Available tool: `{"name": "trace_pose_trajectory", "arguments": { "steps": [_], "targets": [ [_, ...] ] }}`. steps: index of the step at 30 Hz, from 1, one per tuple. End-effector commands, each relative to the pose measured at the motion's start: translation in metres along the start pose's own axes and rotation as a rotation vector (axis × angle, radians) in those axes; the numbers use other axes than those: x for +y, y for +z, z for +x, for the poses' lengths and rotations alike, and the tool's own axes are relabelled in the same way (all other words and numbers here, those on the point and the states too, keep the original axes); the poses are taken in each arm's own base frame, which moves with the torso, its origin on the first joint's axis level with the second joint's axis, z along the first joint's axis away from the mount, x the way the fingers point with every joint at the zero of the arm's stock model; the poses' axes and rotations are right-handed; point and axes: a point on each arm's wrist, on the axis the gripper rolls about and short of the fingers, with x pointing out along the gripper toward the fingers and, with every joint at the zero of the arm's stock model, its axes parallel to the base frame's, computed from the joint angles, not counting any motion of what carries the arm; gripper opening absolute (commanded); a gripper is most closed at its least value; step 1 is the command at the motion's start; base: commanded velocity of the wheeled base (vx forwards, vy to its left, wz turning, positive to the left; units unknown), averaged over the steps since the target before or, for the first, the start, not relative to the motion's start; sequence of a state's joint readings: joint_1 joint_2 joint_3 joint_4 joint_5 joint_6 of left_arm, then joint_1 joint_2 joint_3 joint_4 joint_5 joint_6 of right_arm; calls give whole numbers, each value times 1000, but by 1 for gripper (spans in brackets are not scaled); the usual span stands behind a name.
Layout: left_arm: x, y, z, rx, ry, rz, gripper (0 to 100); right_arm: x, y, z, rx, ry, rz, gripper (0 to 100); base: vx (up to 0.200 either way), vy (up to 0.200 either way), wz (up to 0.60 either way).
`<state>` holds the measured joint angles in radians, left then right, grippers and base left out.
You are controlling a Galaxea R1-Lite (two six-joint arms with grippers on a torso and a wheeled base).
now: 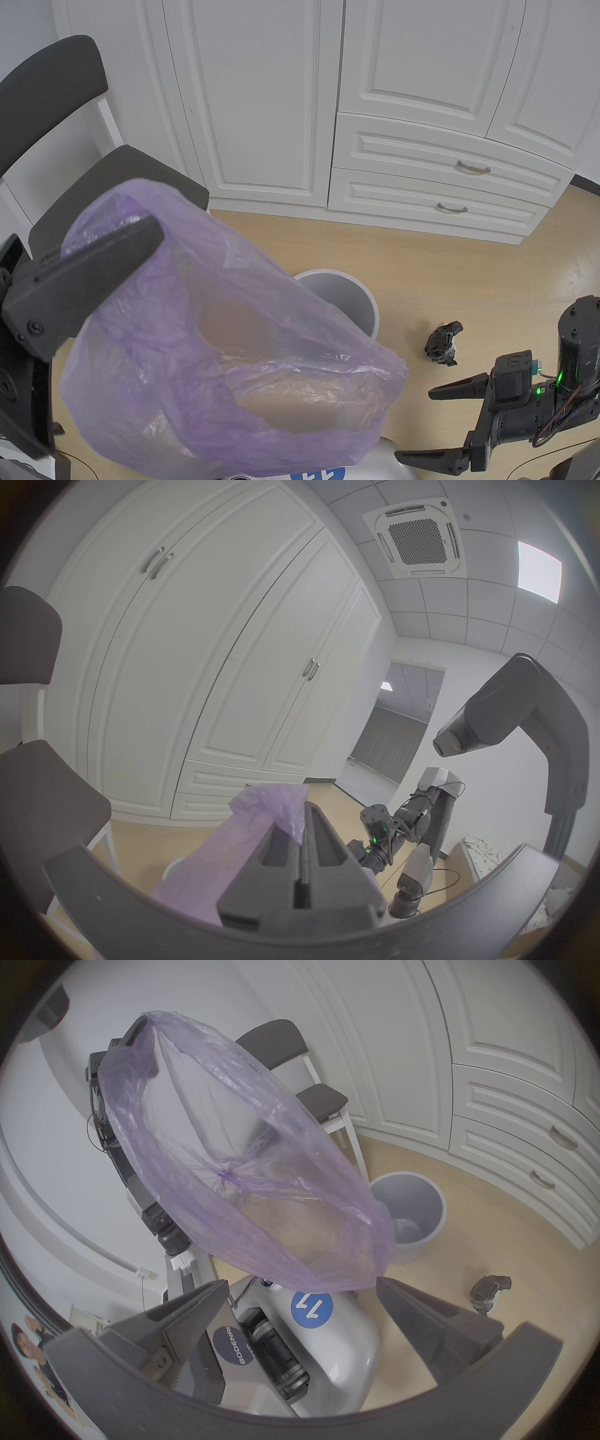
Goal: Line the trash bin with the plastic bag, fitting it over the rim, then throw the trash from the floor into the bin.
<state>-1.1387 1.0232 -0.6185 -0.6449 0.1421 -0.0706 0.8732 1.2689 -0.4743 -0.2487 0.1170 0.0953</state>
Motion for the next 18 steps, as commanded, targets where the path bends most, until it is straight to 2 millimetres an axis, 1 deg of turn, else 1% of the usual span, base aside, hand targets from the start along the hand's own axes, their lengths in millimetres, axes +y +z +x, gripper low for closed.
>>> {"name": "trace_pose_trajectory", "arguments": {
  "steps": [1,2,3,5,6,8,10,11,13,18],
  "targets": [
    [-3,-1,-1,5,-21,-8,0,-3,4,8,-6,-9,34,100,0,0,0],
    [-4,-2,-2,6,-34,-11,0,-4,6,9,-21,-15,62,100,0,0,0],
    [-6,-1,-4,0,-50,-16,0,-7,8,16,-33,-23,103,100,0,0,0],
    [-7,0,-6,-2,-60,-17,0,-9,9,22,-34,-29,126,100,0,0,0],
    [-8,0,-9,-3,-77,-20,0,-14,11,35,-41,-53,165,100,0,0,0],
    [-9,1,-11,-11,-91,-25,0,-16,12,45,-48,-71,191,100,0,0,0],
    [-9,4,-14,-22,-110,-28,0,-17,8,58,-59,-77,217,100,0,0,0],
    [-9,4,-14,-22,-110,-28,0,-17,8,58,-59,-77,217,100,0,0,0],
    [-9,4,-15,-23,-119,-30,0,-18,2,69,-48,-71,216,100,0,0,0],
    [-9,4,-18,-29,-127,-24,0,-24,-3,89,-33,-87,245,100,0,0,0]
  ]
}}
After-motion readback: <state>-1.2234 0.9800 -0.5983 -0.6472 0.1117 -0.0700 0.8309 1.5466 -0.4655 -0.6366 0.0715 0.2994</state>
